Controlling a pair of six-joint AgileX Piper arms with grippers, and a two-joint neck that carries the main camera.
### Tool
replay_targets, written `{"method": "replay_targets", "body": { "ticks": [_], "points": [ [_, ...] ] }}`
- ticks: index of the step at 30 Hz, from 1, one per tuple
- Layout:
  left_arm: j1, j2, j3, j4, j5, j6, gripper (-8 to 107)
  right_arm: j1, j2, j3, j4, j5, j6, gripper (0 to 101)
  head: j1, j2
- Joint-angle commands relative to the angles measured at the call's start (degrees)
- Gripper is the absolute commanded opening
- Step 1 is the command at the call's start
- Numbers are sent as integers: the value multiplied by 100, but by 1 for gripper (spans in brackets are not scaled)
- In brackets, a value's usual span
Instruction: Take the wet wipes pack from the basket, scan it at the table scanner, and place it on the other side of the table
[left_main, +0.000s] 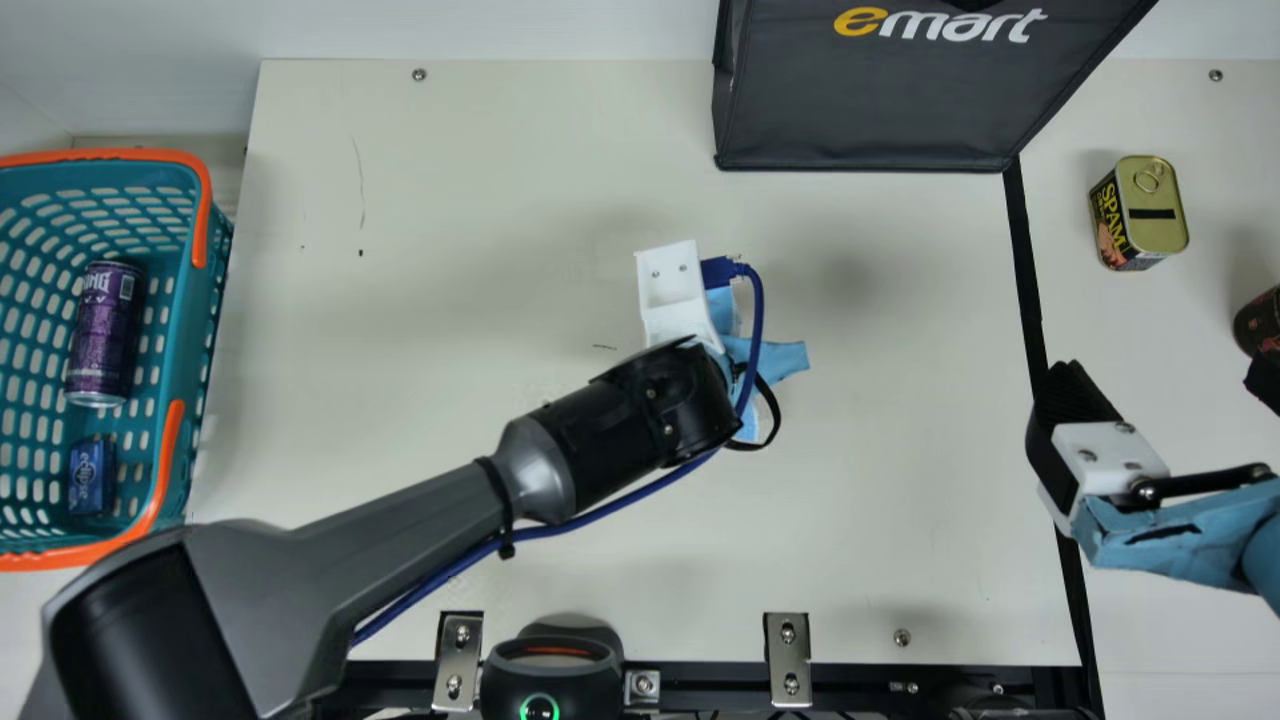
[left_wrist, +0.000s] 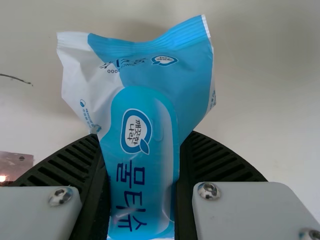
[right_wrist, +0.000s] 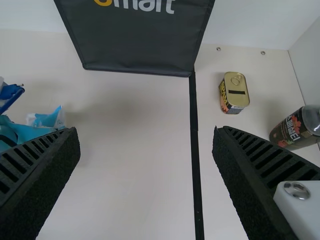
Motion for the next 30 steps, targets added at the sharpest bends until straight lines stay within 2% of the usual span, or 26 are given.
{"method": "replay_targets", "body": {
  "ticks": [1,8,15,21,30],
  "points": [
    [-12,45,-72,-3,35,-42,22,0,0,0,0,0,0,95,-166,9],
    [-27,125,-136,-15,62,-138,45,0,0,0,0,0,0,95,-166,9],
    [85,-101,177,-215,-415,-99,69,0,0,0,0,0,0,95,-166,9],
    [354,-749,947,-504,-1314,226,89,0,0,0,0,0,0,95,-166,9],
    [993,-2236,2575,-1443,-2708,1532,90,0,0,0,0,0,0,95,-166,9]
  ]
}}
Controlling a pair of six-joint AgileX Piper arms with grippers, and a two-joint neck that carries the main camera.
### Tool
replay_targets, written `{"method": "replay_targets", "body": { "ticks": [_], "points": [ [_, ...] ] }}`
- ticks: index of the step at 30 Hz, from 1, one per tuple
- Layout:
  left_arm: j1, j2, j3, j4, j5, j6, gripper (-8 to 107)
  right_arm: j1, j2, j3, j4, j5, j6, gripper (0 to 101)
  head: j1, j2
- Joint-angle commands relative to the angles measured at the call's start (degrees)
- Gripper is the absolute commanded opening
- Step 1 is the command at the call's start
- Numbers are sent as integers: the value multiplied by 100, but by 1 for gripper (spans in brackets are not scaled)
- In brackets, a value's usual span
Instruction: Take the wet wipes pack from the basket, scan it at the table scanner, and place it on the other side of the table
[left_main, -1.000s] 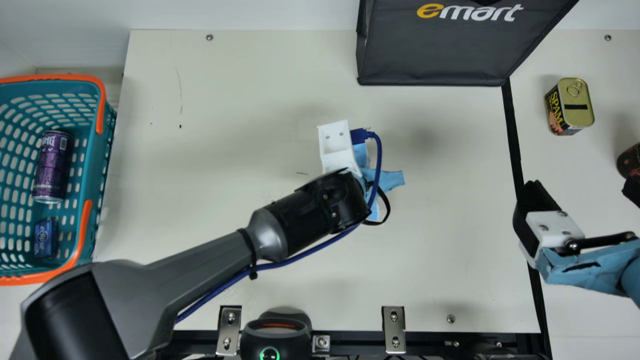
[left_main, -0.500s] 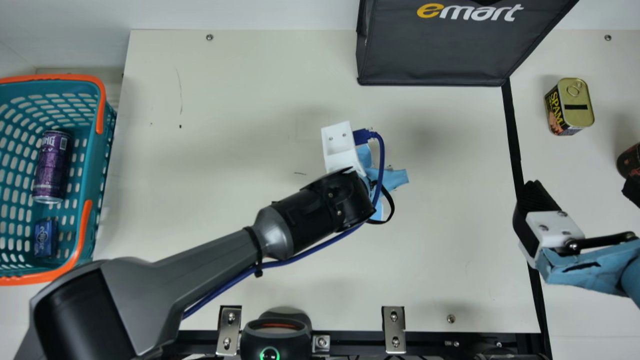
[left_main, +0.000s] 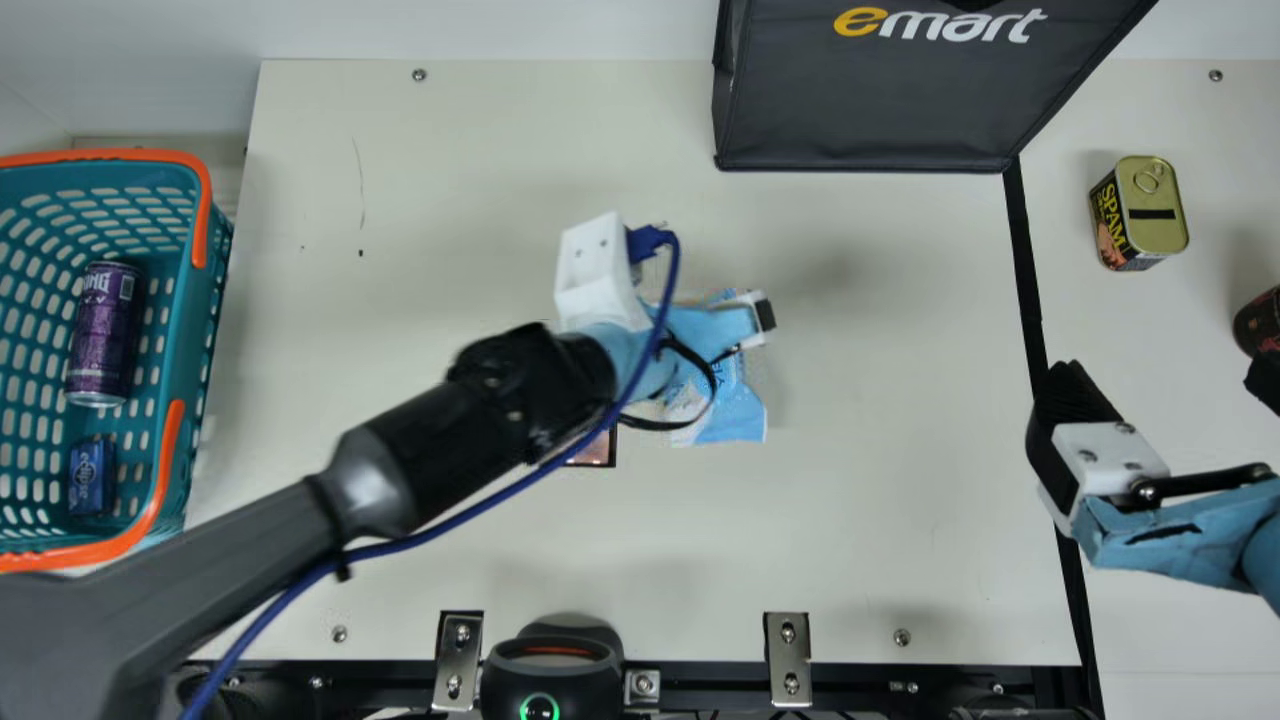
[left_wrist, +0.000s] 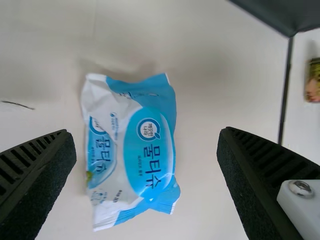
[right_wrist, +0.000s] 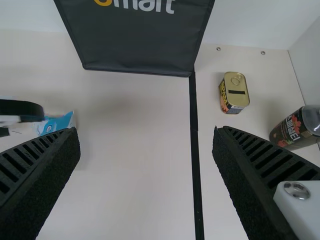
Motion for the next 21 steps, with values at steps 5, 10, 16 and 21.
{"method": "replay_targets", "body": {
  "ticks": [5,10,16,21],
  "points": [
    [484,-1307,1307,-1113,-801,1500,90,0,0,0,0,0,0,95,-166,9],
    [801,-2165,1896,-1851,-832,2572,90,0,0,0,0,0,0,95,-166,9],
    [1343,-3081,2299,-2494,-384,3860,90,0,0,0,0,0,0,95,-166,9],
    [1935,-3647,2440,-2806,240,4802,90,0,0,0,0,0,0,95,-166,9]
  ]
}}
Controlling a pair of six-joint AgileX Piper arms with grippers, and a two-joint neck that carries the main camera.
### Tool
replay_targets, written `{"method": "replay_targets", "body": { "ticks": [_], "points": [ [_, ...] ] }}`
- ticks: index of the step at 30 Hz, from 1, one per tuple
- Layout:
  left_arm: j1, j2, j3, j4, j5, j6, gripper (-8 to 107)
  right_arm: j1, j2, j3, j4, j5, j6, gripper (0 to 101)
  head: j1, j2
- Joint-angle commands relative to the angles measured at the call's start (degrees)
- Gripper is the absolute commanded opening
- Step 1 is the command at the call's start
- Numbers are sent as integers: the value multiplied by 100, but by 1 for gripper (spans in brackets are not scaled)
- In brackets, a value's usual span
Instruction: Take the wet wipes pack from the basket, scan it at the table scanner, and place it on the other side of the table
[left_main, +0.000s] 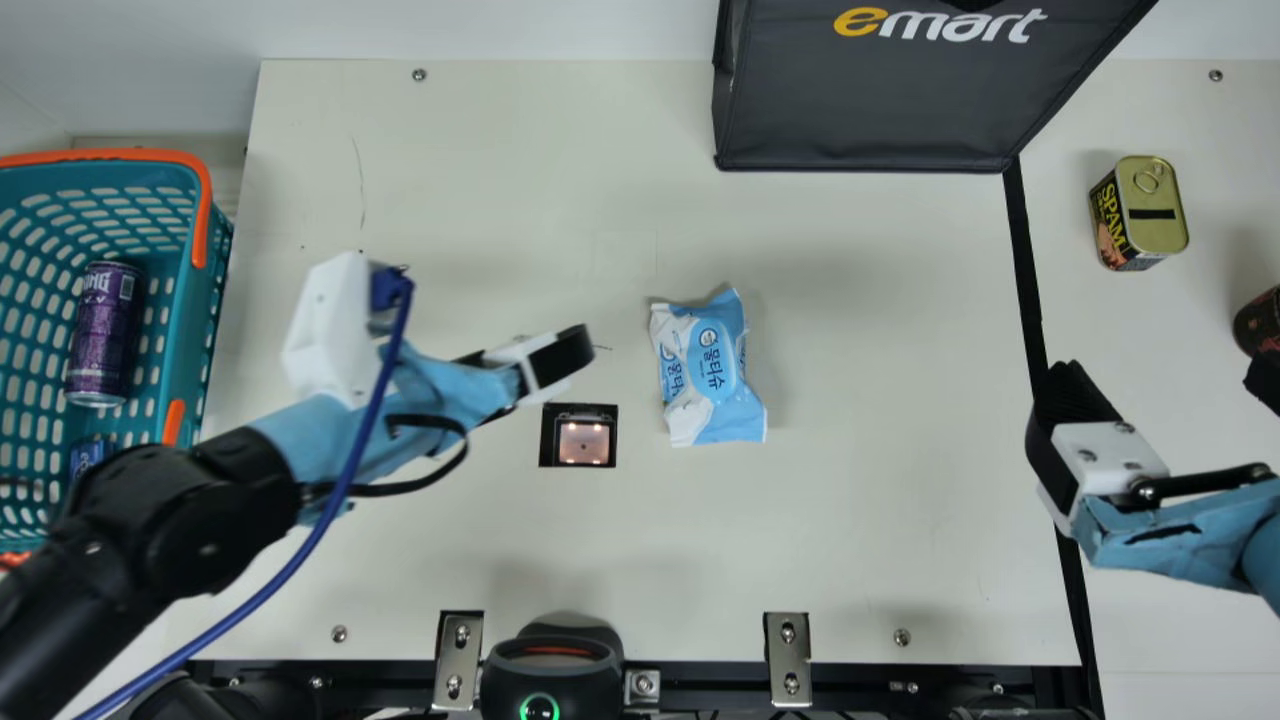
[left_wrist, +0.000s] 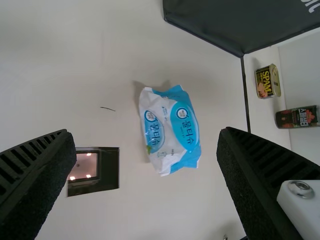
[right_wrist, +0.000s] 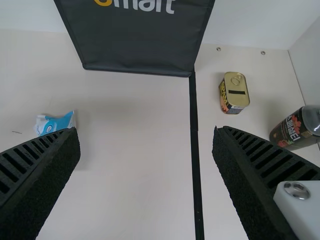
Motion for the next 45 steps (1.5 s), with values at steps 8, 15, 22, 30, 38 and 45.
{"method": "replay_targets", "body": {
  "ticks": [8,15,22,30,38,45],
  "points": [
    [1222,-933,21,-53,1339,1715,90,0,0,0,0,0,0,95,-166,9],
    [1951,-1469,-129,460,2174,2228,90,0,0,0,0,0,0,95,-166,9],
    [2430,-1892,-441,968,2905,2423,90,0,0,0,0,0,0,95,-166,9],
    [2647,-2079,-763,1343,3328,2397,90,0,0,0,0,0,0,95,-166,9],
    [2677,-2079,-811,1453,3393,2397,90,0,0,0,0,0,0,95,-166,9],
    [2677,-2079,-811,1453,3403,2397,90,129,79,-47,-66,4,56,95,-166,9]
  ]
}}
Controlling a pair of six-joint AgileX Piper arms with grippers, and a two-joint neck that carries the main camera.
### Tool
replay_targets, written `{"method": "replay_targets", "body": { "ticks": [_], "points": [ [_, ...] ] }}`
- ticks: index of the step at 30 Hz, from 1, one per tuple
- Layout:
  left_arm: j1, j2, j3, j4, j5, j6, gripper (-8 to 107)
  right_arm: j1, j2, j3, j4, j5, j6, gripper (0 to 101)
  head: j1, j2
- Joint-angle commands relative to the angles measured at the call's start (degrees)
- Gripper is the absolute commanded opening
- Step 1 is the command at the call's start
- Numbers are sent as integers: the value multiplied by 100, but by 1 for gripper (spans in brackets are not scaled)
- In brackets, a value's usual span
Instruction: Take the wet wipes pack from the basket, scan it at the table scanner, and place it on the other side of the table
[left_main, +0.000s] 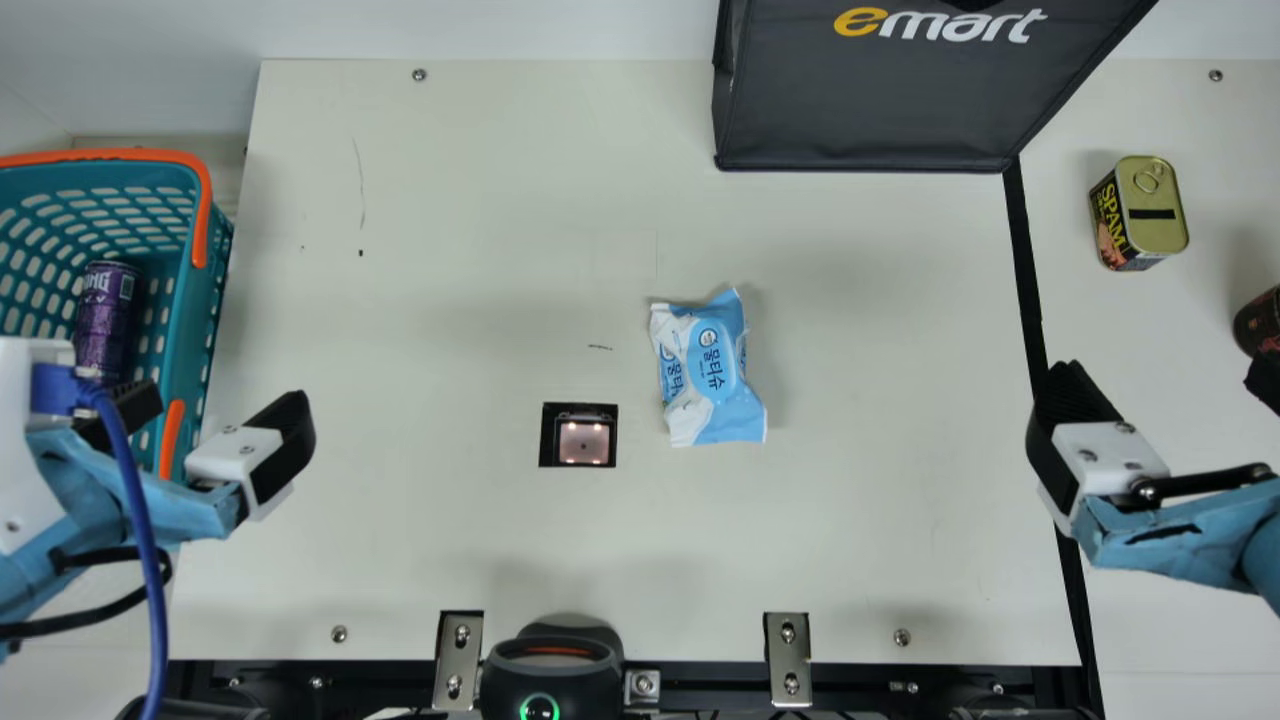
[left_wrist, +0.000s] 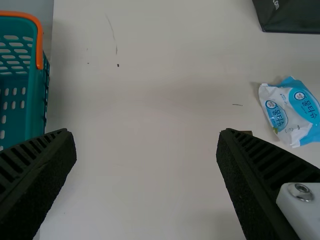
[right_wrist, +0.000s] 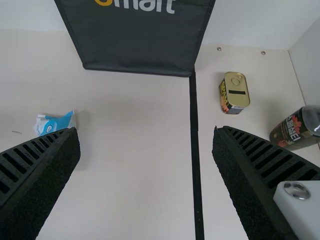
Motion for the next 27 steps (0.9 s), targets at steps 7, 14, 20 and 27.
{"method": "replay_targets", "body": {
  "ticks": [7,14,20,27],
  "points": [
    [0,0,0,0,0,0,90,771,485,-36,-5,59,-2,95,-175,9],
    [0,0,0,0,0,0,90,1028,925,167,610,59,-524,95,-175,9],
    [0,0,0,0,0,0,90,830,1361,266,1250,43,-1234,95,-175,9],
    [0,0,0,0,0,0,90,675,1993,319,1736,-76,-1823,95,-175,9]
  ]
}}
